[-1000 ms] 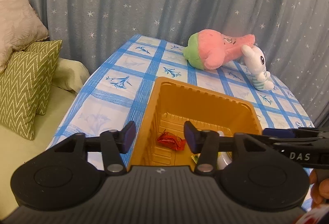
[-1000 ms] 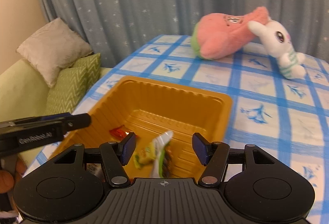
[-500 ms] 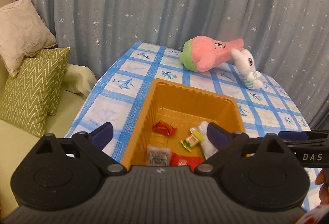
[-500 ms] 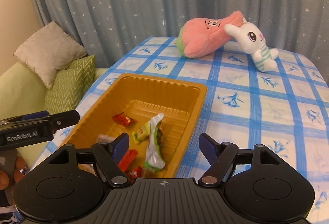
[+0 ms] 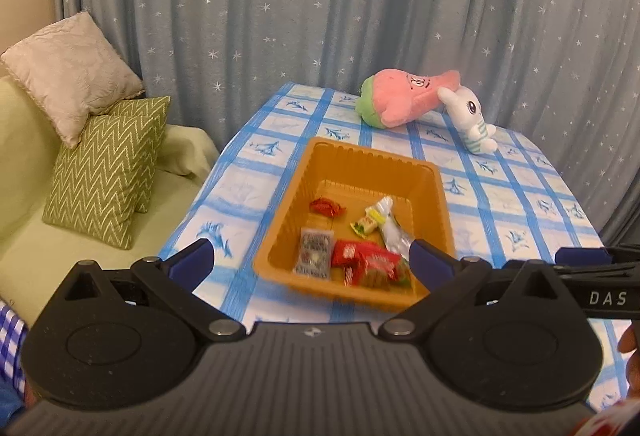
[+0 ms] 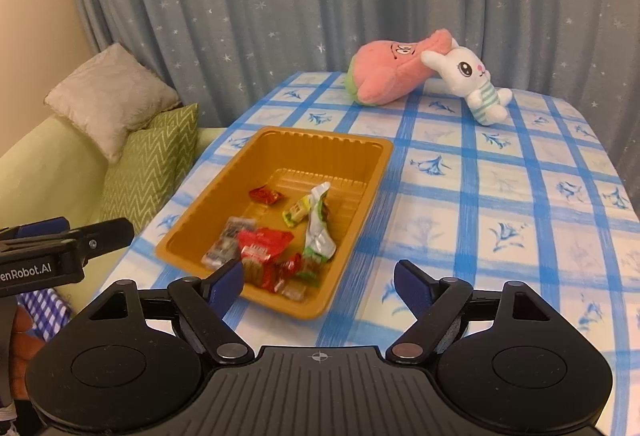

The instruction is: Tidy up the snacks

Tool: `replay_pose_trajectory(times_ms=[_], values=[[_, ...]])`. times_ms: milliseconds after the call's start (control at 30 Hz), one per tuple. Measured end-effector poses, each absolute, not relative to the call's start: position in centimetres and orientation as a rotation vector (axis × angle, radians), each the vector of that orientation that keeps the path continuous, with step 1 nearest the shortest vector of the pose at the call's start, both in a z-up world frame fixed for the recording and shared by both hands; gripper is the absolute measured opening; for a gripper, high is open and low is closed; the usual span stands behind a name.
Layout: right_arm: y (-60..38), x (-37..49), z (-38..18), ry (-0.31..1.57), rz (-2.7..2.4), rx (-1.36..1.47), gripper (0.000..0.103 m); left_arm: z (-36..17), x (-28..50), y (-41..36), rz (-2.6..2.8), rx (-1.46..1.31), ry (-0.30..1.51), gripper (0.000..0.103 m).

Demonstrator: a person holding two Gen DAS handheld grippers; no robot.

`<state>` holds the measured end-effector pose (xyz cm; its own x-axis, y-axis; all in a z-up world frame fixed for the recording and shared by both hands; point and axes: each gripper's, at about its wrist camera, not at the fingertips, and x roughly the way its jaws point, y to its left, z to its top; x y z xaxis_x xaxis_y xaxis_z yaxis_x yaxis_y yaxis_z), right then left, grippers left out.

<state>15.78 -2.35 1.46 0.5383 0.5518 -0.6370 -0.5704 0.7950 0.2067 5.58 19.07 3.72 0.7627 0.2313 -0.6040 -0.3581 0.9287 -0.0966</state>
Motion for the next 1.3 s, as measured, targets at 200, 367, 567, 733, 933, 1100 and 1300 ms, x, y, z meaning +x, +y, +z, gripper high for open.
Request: replay_pose_trajectory(times_ms=[200,367,567,733,933,1100,1300], values=[[-3.9,12.6,3.1,0.714,0.673,-0.038,0.083,5.3,2.2,17.3,0.352,-0.228,0.625,0.103],[-5.2,10.1,3.8,0.700,0.669,-0.036,0.083,6.1,-0.1,16.1,0.348,-0.257,0.628,0.103],[-6.2,7.2,3.8,0.698,0.641,-0.020,0.083,7.0,-2.1,15.2,0.341,-0.227,0.641,0.103],[-6.8,4.8,3.8,0.701,0.623,-0.025,0.083,7.3,-3.9,14.6,0.353,-0.205,0.649,0.103],[-7.0,2.6,3.8,0.707,0.620,-0.044,0.083,6.5,-5.9,14.4,0.371,-0.202,0.674,0.103],[-7.1,1.3,3.9,0.720,0.626,-0.052,0.083,6.2,-7.3,14.2,0.369,-0.189,0.678,0.103],[-7.4,0.1,4.4,0.703,0.600,-0.065,0.083,6.2,-8.1,13.4,0.351,-0.176,0.681,0.103]])
